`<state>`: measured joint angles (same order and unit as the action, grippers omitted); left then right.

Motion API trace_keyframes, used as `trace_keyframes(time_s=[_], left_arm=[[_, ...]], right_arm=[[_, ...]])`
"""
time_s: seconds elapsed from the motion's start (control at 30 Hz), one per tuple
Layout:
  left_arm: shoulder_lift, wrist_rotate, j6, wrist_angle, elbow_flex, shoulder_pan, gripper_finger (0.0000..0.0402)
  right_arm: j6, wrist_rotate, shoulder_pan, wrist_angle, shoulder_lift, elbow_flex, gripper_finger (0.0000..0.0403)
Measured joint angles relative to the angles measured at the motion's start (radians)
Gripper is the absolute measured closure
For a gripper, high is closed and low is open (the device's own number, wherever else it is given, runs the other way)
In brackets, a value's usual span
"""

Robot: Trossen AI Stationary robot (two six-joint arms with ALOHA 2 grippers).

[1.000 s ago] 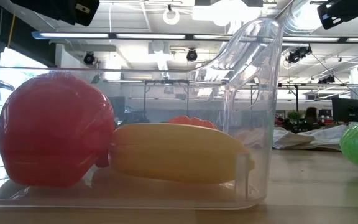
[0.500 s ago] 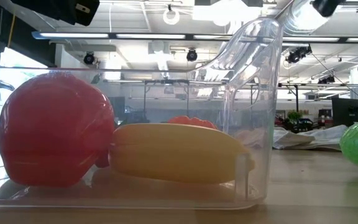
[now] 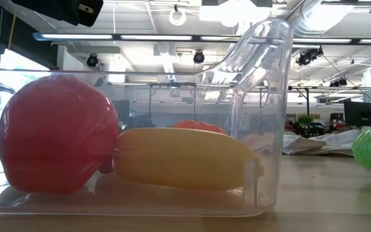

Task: Pick and placing Produce into tupperware
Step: Put the lemon into the bin

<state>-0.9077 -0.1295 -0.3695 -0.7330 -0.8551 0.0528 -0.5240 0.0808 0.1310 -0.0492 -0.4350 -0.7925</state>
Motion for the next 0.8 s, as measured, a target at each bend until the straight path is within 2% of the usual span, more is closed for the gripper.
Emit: trace_keyframes(time_s=[0.13,0.27,0.37,0.5,0.6,0.8], left_arm=[[0.000,0.000,0.000,0.000,0.000,0.000,0.0307],[0.000,0.000,0.000,0.002,0.000,0.000,0.0307],[0.000,0.000,0.000,0.002,0.000,0.000,0.0307],[0.000,0.000,0.000,0.002,0.000,0.000,0.0307],[0.000,0.000,0.000,0.002,0.000,0.000,0.0307],[0.000,0.000,0.000,0.002,0.000,0.000,0.0307]], right_arm=[[-0.040,-0.001,0.000,0.318,-0.075,-0.136,0.0386],[-0.080,-0.003,0.000,0.698,-0.218,-0.310,0.0386],[-0.144,-0.080,0.000,1.044,-0.334,-0.424,0.0386],[-0.418,-0.230,0.020,1.411,-0.449,-0.444,0.0386],[-0.555,-0.264,0.074,1.490,-0.487,-0.359,0.0386],[-0.762,-0.230,0.199,1.393,-0.503,-0.143,0.0386]])
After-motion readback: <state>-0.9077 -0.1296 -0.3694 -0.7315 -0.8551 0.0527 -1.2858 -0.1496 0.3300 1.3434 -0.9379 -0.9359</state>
